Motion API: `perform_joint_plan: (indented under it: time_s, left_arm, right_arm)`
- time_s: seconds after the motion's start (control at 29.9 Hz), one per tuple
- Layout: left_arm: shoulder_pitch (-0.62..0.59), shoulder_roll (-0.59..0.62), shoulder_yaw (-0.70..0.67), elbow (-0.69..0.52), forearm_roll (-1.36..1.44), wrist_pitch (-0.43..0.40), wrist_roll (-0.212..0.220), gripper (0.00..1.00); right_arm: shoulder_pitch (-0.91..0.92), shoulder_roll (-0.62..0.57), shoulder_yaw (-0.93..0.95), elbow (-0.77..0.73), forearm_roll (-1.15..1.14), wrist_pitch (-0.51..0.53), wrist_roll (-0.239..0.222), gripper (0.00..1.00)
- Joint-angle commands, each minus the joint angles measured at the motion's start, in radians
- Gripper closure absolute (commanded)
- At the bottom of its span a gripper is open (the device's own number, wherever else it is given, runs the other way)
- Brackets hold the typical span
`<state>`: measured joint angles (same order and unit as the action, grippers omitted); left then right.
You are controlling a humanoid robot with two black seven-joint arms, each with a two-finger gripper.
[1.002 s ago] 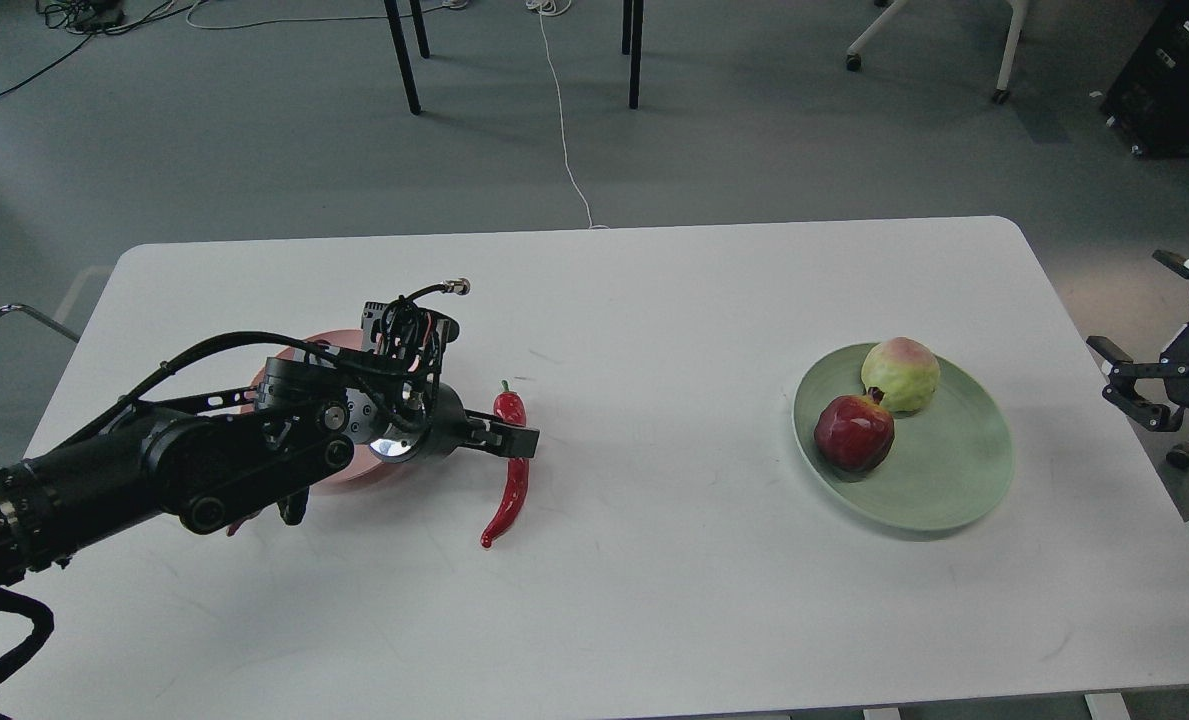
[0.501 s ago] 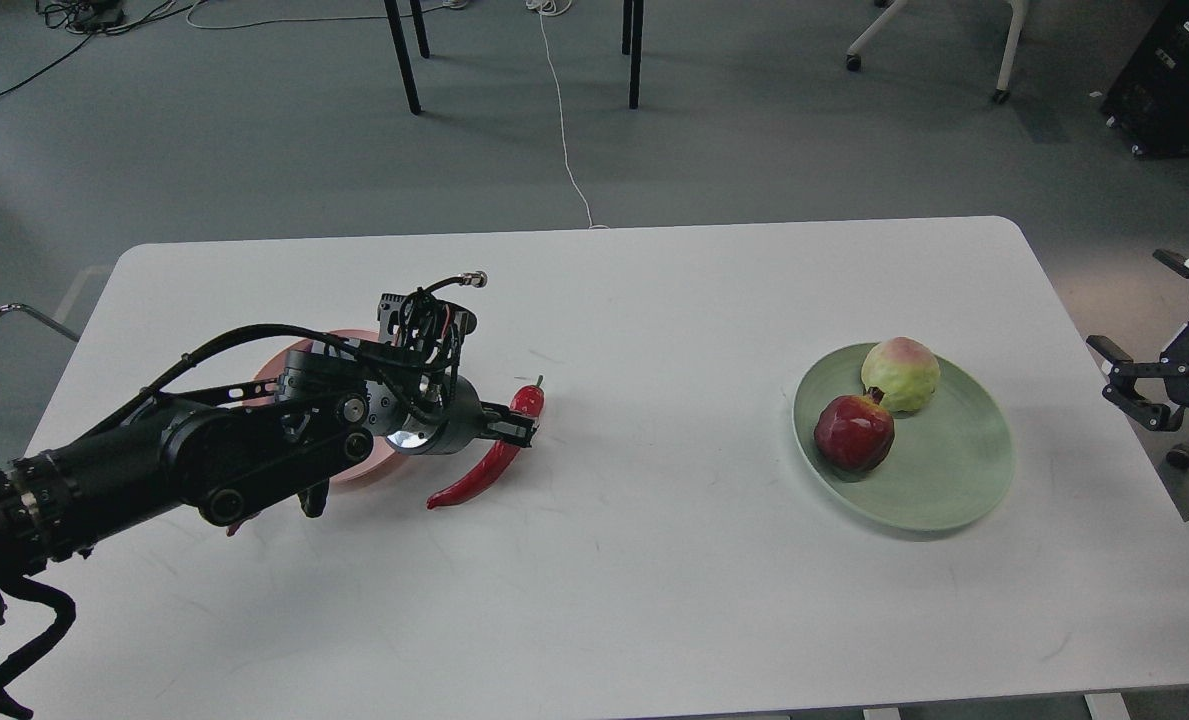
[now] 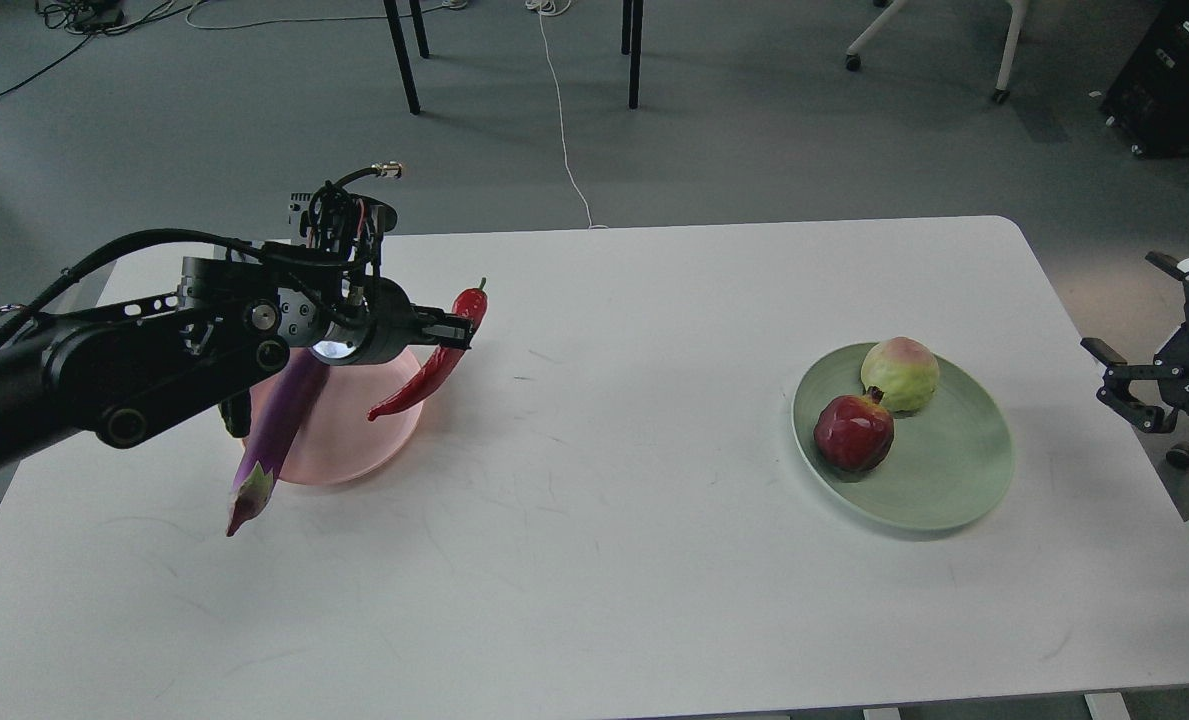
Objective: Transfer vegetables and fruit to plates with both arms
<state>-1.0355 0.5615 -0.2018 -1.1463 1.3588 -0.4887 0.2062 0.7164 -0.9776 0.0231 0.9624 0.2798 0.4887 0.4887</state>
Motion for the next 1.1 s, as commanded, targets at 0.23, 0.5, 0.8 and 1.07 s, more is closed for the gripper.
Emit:
perform_joint_plan:
  time_s: [0.23,0.5,0.8,1.07]
  left_arm:
    - [0.066,0.116,0.001,0.007,-0.006,0.000,-0.010,0.57]
    - [0.066,0.118,-0.002,0.007,-0.014,0.000,-0.014,0.02]
    - [0.069,0.112,-0.114,0.008,-0.125,0.000,-0.092,0.01]
    - [0.193,0.040,-0.298,0.002,-0.712,0.154,-0.300,0.01]
  right_arm:
    - [0.000,0.005,0.000,-0.001,-0.004,0.000,0.000,0.01]
    - [0.000,0.005,0.000,0.001,-0.008,0.000,0.000,0.01]
    - [0.020,0.014,0.000,0.001,-0.008,0.000,0.000,0.01]
    - [0.063,0.023,0.081,0.004,-0.007,0.000,0.000,0.01]
